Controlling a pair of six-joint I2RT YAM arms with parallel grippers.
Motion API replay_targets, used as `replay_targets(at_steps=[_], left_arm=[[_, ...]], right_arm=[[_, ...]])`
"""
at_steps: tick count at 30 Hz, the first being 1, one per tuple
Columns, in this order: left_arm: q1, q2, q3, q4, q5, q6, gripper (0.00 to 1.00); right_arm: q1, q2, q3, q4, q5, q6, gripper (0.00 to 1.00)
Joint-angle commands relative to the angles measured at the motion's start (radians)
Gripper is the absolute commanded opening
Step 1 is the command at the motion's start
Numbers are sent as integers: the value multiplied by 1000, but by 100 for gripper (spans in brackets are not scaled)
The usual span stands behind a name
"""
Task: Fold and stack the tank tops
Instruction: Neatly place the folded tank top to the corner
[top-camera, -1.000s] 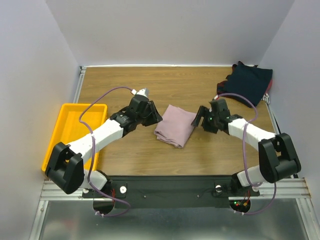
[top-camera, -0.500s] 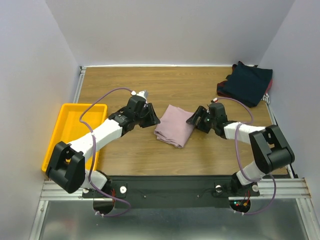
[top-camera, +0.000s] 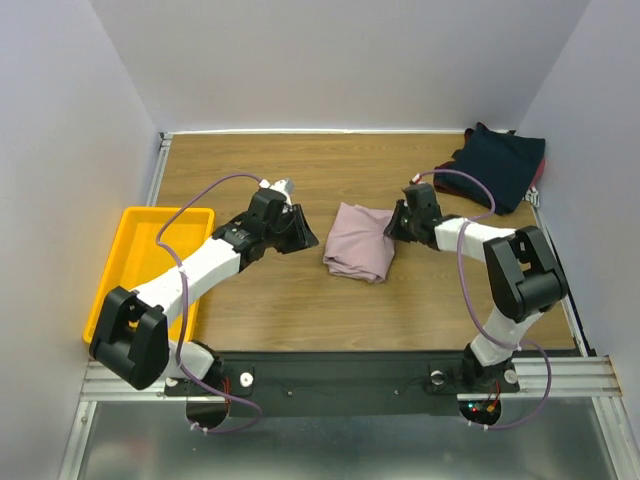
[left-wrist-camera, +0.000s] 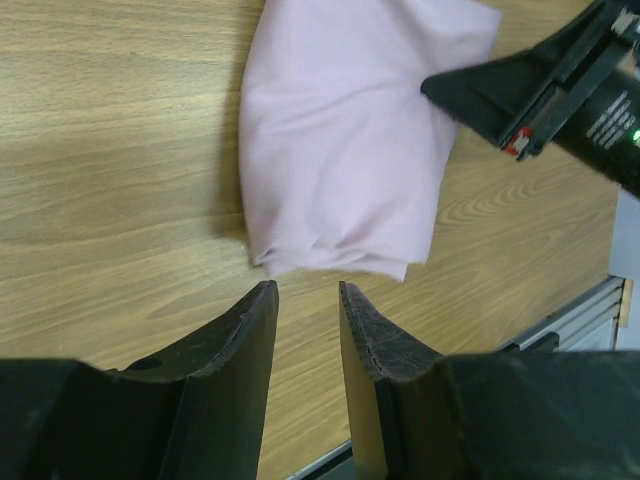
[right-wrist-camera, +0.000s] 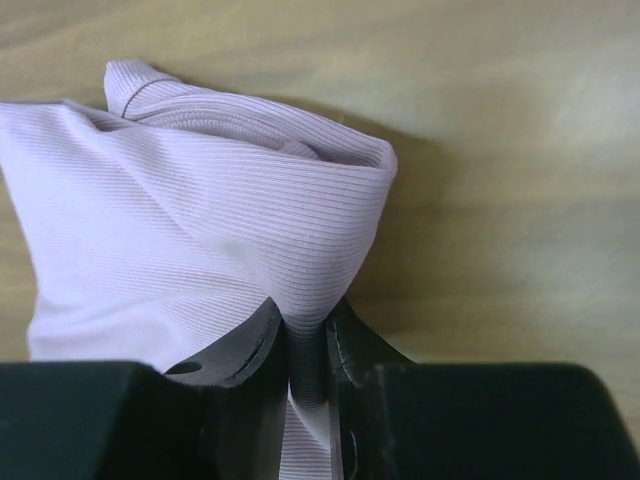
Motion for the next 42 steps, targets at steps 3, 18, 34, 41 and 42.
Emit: replay_targets(at_steps=[3, 18, 34, 41, 42], left_arm=[[13, -28, 13, 10, 30, 39, 41], [51, 59, 90, -8, 68, 97, 41], [65, 174, 160, 7, 112, 129, 40], [65, 237, 200, 6, 129, 131, 39], [65, 240, 203, 4, 131, 131, 39]], right_arm=[[-24, 89, 230, -157, 256, -311, 18], [-172, 352, 689, -263, 506, -664, 17], [-276, 435, 984, -283, 620, -870, 17], [-333, 508, 1143, -295, 617, -902, 16], [-333, 518, 1152, -296, 615, -900, 16]])
